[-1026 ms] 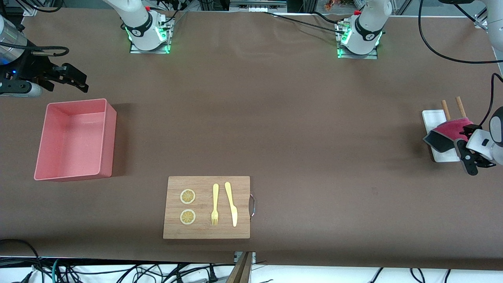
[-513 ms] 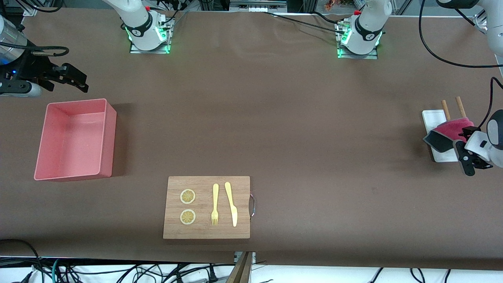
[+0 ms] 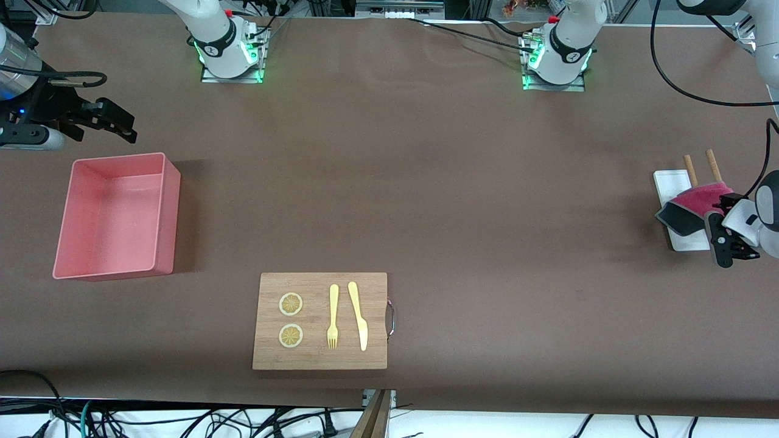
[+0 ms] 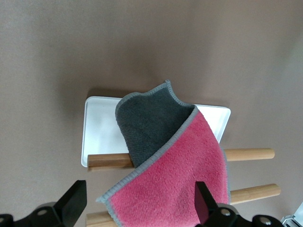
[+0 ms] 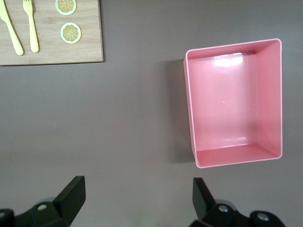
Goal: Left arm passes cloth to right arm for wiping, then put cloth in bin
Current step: 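Close the left gripper on the cloth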
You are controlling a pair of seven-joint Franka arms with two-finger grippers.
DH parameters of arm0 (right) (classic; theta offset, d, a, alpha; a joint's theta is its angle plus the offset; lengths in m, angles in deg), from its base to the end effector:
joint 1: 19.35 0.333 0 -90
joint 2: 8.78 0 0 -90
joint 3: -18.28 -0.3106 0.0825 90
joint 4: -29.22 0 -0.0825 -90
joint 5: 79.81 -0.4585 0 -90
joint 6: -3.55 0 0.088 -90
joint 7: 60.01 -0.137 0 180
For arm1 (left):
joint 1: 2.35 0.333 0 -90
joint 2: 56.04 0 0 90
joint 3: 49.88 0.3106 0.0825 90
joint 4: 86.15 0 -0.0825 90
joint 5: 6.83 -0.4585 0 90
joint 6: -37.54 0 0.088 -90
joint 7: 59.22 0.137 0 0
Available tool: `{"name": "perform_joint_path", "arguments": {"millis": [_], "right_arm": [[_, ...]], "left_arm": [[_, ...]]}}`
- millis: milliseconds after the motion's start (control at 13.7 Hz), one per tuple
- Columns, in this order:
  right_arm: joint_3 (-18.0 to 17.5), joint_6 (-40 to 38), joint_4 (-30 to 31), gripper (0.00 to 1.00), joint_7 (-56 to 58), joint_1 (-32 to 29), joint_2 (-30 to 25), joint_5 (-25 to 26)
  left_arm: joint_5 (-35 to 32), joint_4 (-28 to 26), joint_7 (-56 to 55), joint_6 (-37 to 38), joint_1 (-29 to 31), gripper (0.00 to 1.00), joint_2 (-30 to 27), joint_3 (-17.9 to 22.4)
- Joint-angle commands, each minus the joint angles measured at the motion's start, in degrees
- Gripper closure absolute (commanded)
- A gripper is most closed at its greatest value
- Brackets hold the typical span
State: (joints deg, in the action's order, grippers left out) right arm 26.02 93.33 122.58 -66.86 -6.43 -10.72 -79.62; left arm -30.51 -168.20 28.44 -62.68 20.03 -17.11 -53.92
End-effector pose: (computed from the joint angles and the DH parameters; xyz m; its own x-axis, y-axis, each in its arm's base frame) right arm 0.6141 0.0541 0.5777 0.9992 -0.0290 -0.0289 -0.0289 -0.9996 0.0022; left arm 0.6791 0.2817 0.2057 0.1485 -0.9363 -0.3183 -0.8995 -0.2616 0.3499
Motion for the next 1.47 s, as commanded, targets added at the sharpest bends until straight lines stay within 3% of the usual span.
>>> {"name": "perform_joint_path", "arguments": {"millis": [0, 147, 220, 366, 586, 659, 1392], "right_arm": [[-0.1, -0.3, -0.99, 0.0, 0.88, -0.35, 0.17, -0.9], [-0.01, -0.3, -0.99, 0.0, 0.88, -0.35, 0.17, -0.9], [-0.01, -0.3, -0.99, 0.0, 0.88, -0.35, 0.17, -0.9], [-0.01, -0.3, -0.99, 0.0, 0.79, -0.35, 0.17, -0.9], [-0.01, -0.3, -0.99, 0.0, 0.79, -0.35, 0.17, -0.9], [-0.01, -0.3, -0.99, 0.0, 0.79, -0.35, 0.17, -0.9], [-0.01, -0.3, -0.99, 0.0, 0.79, -0.35, 0.17, -0.9]], "left_arm": [[-0.14, 0.75, 2.08, 0.99, 0.47, 0.16, 0.36, -0.44], [-0.14, 1.1, 1.82, 2.21, 0.2, 0.59, 0.28, -0.44], [-0.14, 1.19, 1.65, 2.48, 0.03, 0.69, 0.19, -0.44], [-0.14, 1.63, 1.64, 2.83, -0.24, 0.82, 0.01, -0.53], [-0.14, 2.07, 1.38, 4.24, -0.41, 0.9, -0.43, -1.05], [-0.14, 2.07, 1.38, 4.24, -0.5, 1.0, -0.51, -1.14], [-0.14, 2.07, -0.54, 8.36, -2.69, 1.0, -3.23, -1.23]]}}
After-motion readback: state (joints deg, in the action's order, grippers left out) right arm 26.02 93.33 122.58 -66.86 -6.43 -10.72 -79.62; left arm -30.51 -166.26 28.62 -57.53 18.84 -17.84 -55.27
